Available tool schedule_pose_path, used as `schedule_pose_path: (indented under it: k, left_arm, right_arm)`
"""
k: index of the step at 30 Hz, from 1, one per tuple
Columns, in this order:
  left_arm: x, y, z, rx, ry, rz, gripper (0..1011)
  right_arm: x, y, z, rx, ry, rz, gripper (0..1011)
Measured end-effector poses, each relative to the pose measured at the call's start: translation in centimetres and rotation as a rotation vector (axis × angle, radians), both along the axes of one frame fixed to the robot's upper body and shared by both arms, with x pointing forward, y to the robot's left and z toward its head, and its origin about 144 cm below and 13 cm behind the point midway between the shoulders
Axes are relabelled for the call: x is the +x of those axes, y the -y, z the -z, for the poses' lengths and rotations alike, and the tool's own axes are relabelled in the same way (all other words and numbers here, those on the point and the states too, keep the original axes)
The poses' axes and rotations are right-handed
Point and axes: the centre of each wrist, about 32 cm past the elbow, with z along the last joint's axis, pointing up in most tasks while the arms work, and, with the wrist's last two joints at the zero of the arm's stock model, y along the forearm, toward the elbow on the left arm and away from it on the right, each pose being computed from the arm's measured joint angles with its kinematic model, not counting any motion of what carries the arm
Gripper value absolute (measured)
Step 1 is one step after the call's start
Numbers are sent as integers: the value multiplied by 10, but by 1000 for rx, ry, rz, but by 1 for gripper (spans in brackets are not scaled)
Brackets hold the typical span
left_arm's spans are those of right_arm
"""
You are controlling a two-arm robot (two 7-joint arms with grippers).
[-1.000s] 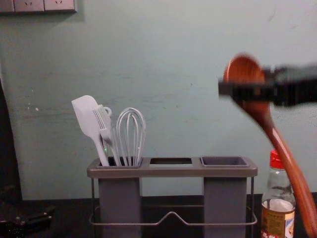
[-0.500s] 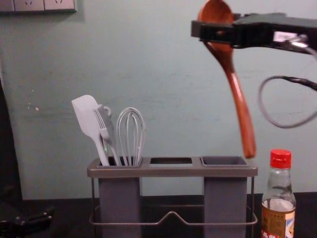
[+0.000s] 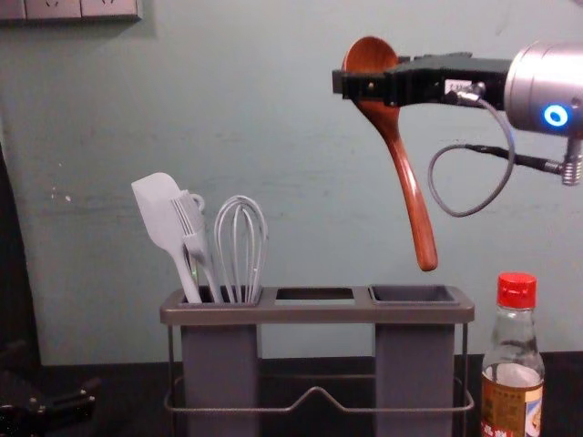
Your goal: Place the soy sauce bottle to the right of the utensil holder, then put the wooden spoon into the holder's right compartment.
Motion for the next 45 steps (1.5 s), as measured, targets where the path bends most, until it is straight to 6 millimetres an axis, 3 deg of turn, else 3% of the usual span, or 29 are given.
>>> schedule_pose_path:
  k: [12, 22, 45]
  left_arm:
    - [0, 0, 0, 0, 0, 0, 1011]
    - [0, 0, 0, 0, 0, 0, 1011]
    - [0, 0, 0, 0, 0, 0, 1012]
  right_arm:
    - [20, -6, 12, -16, -51, 3, 840]
    - [19, -8, 19, -29, -70, -10, 840]
    - [-32, 25, 15, -51, -103, -69, 840]
